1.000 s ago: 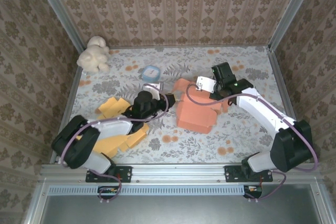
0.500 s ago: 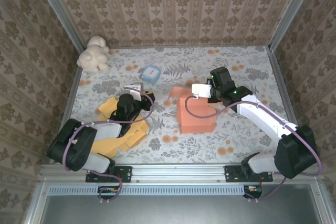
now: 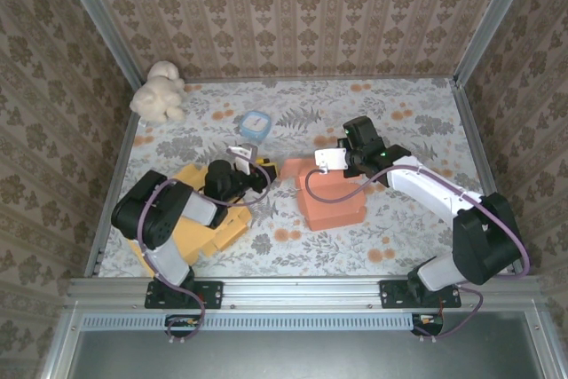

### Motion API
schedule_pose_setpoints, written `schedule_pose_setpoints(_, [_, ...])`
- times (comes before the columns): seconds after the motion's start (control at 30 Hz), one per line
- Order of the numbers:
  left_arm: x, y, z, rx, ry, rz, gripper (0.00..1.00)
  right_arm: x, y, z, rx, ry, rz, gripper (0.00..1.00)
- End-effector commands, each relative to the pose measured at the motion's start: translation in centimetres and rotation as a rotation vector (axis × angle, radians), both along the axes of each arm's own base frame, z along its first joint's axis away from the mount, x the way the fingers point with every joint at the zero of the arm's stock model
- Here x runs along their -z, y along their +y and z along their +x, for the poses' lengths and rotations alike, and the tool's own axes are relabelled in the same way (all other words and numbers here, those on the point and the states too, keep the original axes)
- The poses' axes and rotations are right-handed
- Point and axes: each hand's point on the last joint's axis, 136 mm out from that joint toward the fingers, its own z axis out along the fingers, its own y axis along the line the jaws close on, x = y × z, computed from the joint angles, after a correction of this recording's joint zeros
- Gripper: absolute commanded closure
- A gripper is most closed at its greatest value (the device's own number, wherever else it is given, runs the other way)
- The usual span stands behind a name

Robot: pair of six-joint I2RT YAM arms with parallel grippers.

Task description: Fold the paper box

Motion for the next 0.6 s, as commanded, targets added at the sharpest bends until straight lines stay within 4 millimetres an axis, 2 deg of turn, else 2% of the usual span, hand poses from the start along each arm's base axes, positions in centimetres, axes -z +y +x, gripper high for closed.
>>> schedule_pose_setpoints(0.0, [-1.6,-1.3,-0.4,0.099,-0.107,-0.017,0.56,0.4,0.2,0.5,-0.01,-0.004,-0.024,1.0])
schedule_pose_setpoints(0.17, [-0.8,-1.9,-0.7,0.148,-0.104,-0.008,0.55,0.7,0.2,0.6,-0.002,0.008,-0.032,1.0])
schedule_pose_setpoints(0.33, [-0.8,-2.7,-1.6,0.213,-0.106,-0.017,0.55,0.9,-0.4,1.1,0.033,0.008,-0.051,1.0])
schedule_pose_setpoints(0.57, [-0.7,-3.4,-2.4,0.28,-0.098,-0.03,0.55,-0.2,0.0,1.3,0.031,-0.033,-0.002,1.0])
